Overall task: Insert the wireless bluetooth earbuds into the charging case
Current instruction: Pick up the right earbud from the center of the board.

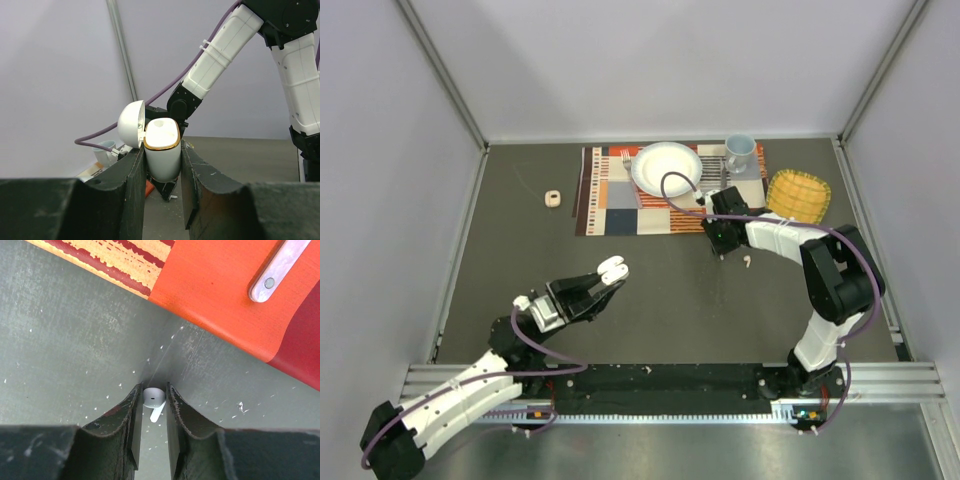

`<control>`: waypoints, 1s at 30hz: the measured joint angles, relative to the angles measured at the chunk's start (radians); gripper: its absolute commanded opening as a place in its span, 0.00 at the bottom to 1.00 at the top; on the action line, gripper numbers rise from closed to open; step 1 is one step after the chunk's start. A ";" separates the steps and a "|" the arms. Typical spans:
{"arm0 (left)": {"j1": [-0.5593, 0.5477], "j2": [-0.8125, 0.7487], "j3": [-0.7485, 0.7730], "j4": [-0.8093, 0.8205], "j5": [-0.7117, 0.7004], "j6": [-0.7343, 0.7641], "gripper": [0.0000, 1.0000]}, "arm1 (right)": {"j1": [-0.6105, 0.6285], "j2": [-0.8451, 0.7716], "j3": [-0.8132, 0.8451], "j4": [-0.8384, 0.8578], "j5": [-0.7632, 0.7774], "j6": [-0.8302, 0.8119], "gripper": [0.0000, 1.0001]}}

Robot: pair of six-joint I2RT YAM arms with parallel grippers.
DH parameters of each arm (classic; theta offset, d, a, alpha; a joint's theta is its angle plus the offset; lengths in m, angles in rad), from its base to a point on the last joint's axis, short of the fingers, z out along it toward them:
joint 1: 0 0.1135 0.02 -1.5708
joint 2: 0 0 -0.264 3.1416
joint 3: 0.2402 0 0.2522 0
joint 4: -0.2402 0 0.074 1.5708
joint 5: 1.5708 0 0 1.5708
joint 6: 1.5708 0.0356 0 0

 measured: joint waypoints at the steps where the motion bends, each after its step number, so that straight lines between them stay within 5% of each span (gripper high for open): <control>1: 0.000 -0.011 0.000 -0.010 0.000 0.001 0.00 | 0.000 0.000 0.000 0.000 0.000 0.000 0.18; 5: 0.000 -0.048 0.000 -0.024 0.000 0.008 0.00 | 0.000 0.000 0.000 0.000 0.002 0.002 0.06; 30: 0.000 -0.034 0.000 -0.072 0.000 0.015 0.00 | -0.002 -0.077 -0.003 0.032 -0.075 0.075 0.03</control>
